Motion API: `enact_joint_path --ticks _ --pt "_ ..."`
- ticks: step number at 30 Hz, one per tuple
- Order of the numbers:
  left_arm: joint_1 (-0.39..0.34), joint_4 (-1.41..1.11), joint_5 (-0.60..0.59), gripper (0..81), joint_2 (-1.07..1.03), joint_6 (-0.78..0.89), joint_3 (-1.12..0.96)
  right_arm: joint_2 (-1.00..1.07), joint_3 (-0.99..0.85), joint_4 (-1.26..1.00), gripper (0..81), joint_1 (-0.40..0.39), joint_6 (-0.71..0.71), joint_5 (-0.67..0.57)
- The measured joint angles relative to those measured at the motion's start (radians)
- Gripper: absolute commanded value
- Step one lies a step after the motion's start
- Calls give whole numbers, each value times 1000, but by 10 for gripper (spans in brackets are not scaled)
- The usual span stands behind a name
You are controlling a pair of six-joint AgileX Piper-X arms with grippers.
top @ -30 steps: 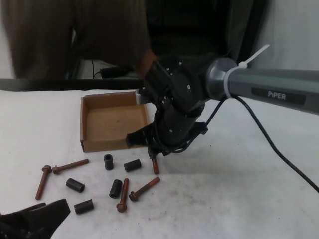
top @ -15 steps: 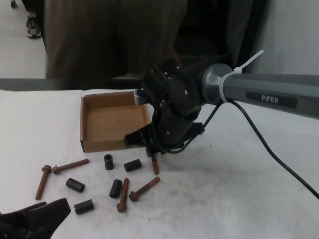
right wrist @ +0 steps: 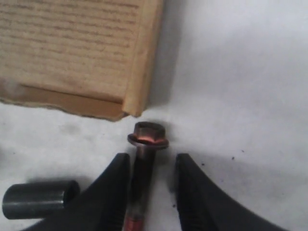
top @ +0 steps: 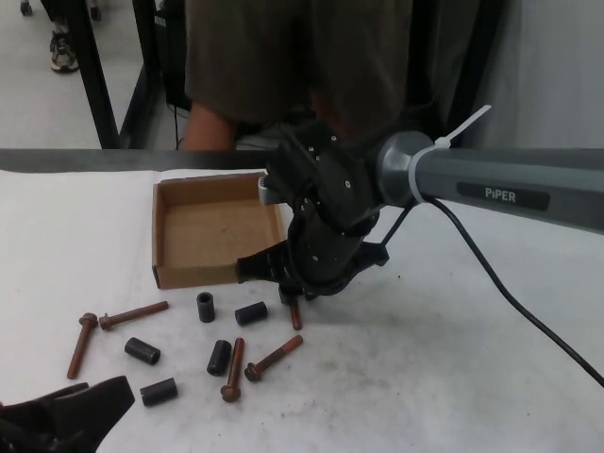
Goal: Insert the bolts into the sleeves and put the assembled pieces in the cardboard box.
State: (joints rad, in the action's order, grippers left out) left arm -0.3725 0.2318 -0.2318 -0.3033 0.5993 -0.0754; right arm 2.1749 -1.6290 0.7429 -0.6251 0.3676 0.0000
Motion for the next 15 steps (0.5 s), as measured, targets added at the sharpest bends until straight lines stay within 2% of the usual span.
enact_joint_path --ticks 3,9,15 --pt "0 0 0 458 0 0 0 3 0 -7 229 0 0 0" --pt "0 0 0 458 0 0 0 7 -1 -16 14 0 0 0" --pt "0 0 -1 458 0 0 0 9 -11 -3 0 0 0 -35"
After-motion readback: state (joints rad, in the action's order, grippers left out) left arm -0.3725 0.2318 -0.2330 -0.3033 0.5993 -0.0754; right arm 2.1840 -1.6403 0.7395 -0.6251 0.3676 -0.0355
